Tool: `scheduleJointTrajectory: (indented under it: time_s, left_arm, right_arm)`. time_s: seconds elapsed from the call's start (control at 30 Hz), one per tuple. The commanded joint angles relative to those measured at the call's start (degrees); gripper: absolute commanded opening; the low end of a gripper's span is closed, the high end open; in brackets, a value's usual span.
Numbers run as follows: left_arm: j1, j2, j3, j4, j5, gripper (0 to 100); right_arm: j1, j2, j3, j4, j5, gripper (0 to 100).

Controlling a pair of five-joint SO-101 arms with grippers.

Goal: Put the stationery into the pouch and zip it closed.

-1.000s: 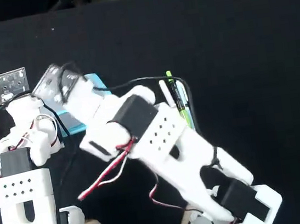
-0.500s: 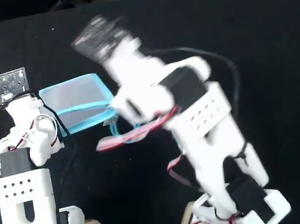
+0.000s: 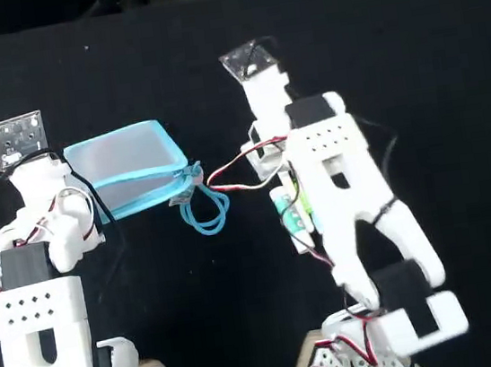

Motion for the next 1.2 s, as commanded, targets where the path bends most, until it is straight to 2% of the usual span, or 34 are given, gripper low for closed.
scheduleJointTrajectory:
  time_s: [0.0, 0.1, 0.2, 0.4, 0.57, 0.73, 0.97, 1.03, 1.13, 1.17]
  left_arm:
    - [-0.1, -0.8, -0.5, 0.0, 0.4, 3]
    - [-0.1, -0.8, -0.5, 0.0, 0.4, 3]
    - [-0.1, -0.8, -0.5, 0.0, 0.4, 3]
    - [-0.1, -0.8, -0.2, 0.1, 0.4, 3]
    - [-0.1, -0.8, -0.2, 0.4, 0.4, 3]
    - [-2.1, -0.8, -0.2, 0.2, 0.4, 3]
    - [-2.9, -0.8, -0.4, 0.0, 0.4, 3]
    - [-2.9, -0.8, -0.4, 0.0, 0.4, 3]
    - [-2.9, -0.8, -0.4, 0.0, 0.4, 3]
    - [-2.9, -0.8, -0.4, 0.0, 0.4, 3]
  right_arm:
    - [0.4, 1.6, -0.3, 2.0, 0.1, 30.3]
    - [0.4, 4.5, -0.6, 5.4, 0.4, 30.3]
    - [0.2, 7.5, -0.6, 4.0, 1.4, 30.0]
    - [-4.0, 12.3, -0.6, 0.4, 3.7, 20.2]
    - [-3.2, 16.7, -2.4, -0.6, 4.5, 20.2]
    - [0.1, 19.5, -4.9, 1.0, 10.0, 20.2]
    - [-1.4, 20.7, -5.6, 3.3, 12.5, 19.7]
    - [-1.6, 20.6, -5.6, 3.3, 12.5, 15.9]
    - [-1.2, 20.3, -5.8, 3.2, 12.0, 0.3]
    - [-1.2, 20.2, -5.8, 3.4, 12.0, 2.4]
